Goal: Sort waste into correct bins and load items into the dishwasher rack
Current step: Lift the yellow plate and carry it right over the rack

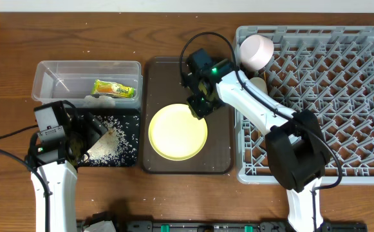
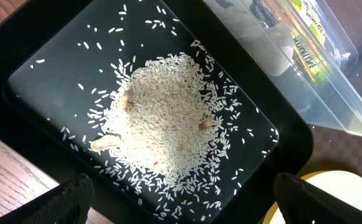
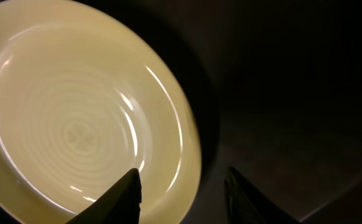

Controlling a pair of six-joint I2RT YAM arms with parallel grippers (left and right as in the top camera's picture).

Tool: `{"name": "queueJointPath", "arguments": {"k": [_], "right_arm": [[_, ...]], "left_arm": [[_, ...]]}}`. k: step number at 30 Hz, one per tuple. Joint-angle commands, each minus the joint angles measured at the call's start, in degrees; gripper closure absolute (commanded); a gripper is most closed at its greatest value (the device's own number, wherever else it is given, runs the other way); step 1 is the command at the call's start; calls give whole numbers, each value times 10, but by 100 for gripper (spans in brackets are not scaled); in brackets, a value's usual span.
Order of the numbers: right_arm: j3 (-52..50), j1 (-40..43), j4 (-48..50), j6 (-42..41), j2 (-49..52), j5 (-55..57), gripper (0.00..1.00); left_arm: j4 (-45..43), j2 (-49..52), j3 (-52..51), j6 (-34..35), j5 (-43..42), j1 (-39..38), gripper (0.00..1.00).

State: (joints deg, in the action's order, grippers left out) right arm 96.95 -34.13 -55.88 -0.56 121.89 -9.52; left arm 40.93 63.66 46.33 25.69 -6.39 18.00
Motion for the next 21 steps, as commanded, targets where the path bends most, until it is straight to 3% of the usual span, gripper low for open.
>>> {"name": "queueJointPath", "arguments": {"k": [1, 14, 21], "right_arm": [[-2, -6, 0, 11, 3, 33, 59], [-80, -23, 53, 2, 3, 28, 60], [-135, -51, 115, 2, 3, 35, 69]], "left_arm": [[2, 1, 8, 3, 9, 3, 5], [2, 1, 8, 3, 9, 3, 5], [2, 1, 8, 3, 9, 3, 5]]}}
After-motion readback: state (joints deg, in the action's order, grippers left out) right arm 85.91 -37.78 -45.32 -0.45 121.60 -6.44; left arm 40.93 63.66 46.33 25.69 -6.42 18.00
